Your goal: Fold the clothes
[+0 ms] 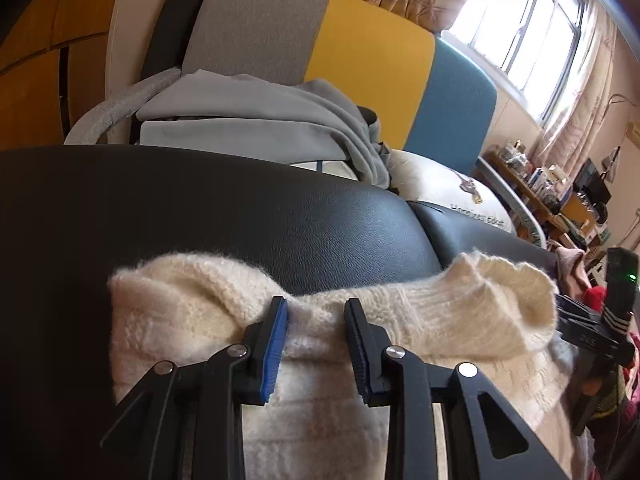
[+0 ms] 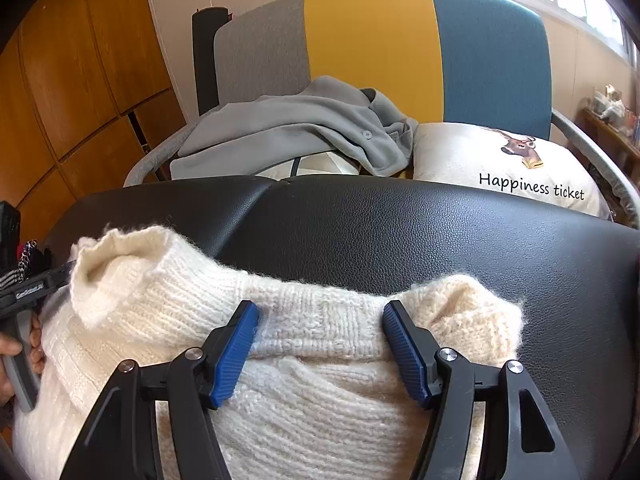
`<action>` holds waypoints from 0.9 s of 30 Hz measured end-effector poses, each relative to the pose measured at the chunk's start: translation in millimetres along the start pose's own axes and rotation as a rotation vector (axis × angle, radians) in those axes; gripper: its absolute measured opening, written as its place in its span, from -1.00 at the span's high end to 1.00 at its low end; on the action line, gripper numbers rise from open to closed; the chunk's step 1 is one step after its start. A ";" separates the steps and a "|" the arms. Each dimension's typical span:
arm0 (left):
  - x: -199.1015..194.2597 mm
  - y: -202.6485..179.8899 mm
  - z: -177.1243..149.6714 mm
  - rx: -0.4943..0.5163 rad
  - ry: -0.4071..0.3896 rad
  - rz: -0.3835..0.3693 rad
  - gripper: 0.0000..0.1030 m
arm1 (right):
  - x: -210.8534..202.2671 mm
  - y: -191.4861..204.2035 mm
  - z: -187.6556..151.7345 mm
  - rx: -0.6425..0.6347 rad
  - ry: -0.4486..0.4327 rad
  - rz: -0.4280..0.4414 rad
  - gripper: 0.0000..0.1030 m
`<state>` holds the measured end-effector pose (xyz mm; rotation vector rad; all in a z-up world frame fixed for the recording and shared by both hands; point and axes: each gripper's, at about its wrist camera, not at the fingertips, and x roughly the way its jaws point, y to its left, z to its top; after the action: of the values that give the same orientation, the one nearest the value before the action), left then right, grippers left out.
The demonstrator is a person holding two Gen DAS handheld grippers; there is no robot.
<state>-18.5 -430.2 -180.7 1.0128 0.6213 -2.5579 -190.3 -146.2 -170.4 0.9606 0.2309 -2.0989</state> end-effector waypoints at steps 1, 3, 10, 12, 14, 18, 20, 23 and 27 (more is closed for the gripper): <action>2.5 -4.2 2.2 0.008 0.003 0.025 0.42 | 0.3 -0.5 0.6 0.000 0.000 0.001 -0.30; 6.7 -16.2 4.4 0.053 0.004 0.078 0.42 | 2.2 -5.0 2.9 0.009 0.001 0.004 -0.30; -17.8 -9.8 10.1 0.028 -0.014 0.071 0.29 | 2.0 -5.0 8.7 -0.011 0.009 -0.022 -0.32; -32.7 -8.1 7.1 0.038 -0.020 0.074 0.21 | -2.7 -3.5 9.7 -0.010 -0.001 -0.025 -0.40; -47.6 -6.2 2.9 0.048 -0.024 0.078 0.16 | -8.0 -2.4 11.3 -0.005 -0.014 -0.024 -0.60; -77.5 2.9 -12.9 0.017 -0.036 0.072 0.14 | -21.8 0.6 16.7 0.036 -0.054 0.002 -0.96; -92.4 5.8 -24.1 -0.010 -0.040 0.065 0.14 | -31.0 3.9 18.9 0.044 -0.068 0.017 -0.96; -119.3 10.1 -47.3 -0.048 -0.044 0.034 0.13 | -54.9 9.2 14.6 0.047 -0.096 0.040 -0.96; -158.1 18.9 -88.6 -0.102 -0.039 -0.007 0.12 | -95.9 0.2 -16.8 0.120 -0.094 0.130 -0.97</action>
<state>150.2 -381.0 -132.5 0.9262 0.7374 -2.5178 -143.1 -81.9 -114.6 0.9185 -0.0061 -2.0500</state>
